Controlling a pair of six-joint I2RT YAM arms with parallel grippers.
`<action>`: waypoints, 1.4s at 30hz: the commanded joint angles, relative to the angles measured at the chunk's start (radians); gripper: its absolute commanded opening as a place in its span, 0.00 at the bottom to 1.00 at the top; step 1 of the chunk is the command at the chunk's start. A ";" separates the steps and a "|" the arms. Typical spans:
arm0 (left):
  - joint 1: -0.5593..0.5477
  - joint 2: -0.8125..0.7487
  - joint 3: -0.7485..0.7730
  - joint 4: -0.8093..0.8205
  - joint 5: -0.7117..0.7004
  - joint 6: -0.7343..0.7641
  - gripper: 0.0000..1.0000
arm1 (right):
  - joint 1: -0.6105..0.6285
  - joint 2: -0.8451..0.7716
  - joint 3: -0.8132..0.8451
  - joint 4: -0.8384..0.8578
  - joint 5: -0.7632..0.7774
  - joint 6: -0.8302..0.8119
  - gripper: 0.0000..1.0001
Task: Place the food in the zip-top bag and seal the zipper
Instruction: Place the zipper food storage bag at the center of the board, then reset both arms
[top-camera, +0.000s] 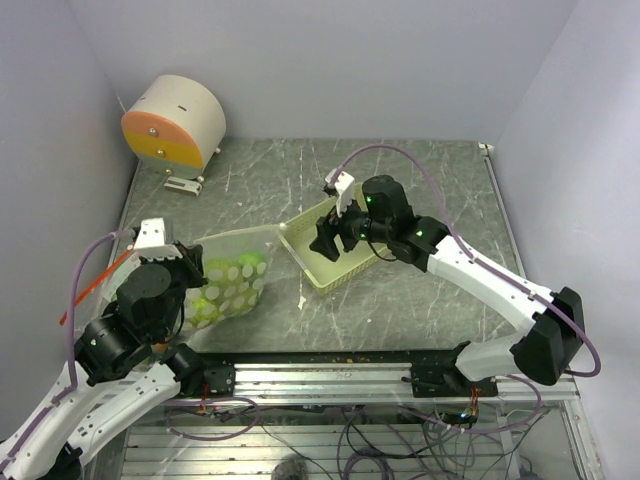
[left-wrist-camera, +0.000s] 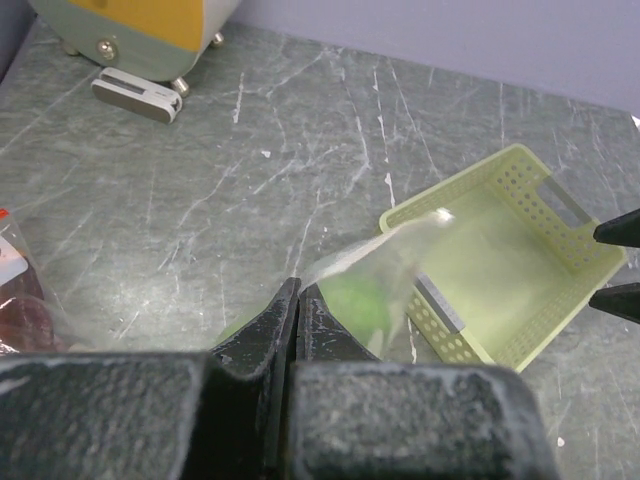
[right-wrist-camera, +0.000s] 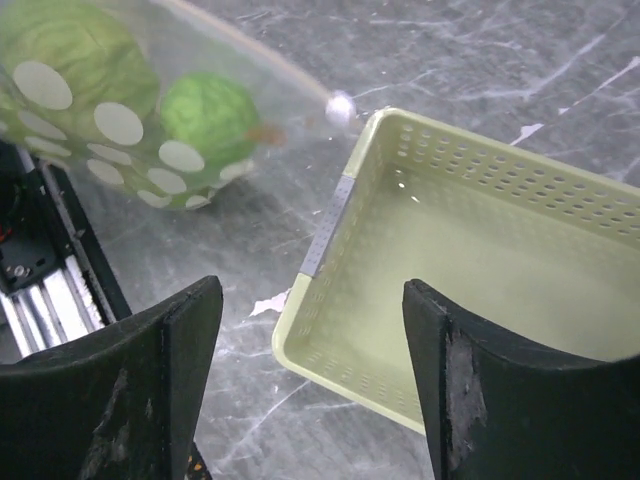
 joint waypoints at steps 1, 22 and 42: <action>0.006 0.014 -0.003 0.094 -0.060 0.004 0.07 | -0.004 -0.031 0.033 0.030 0.142 0.075 0.76; 0.007 0.208 0.107 0.103 0.026 0.073 1.00 | -0.007 -0.020 -0.004 -0.005 0.510 0.258 1.00; 0.007 0.183 0.076 0.122 0.048 0.109 1.00 | -0.010 -0.051 -0.027 -0.001 0.559 0.271 1.00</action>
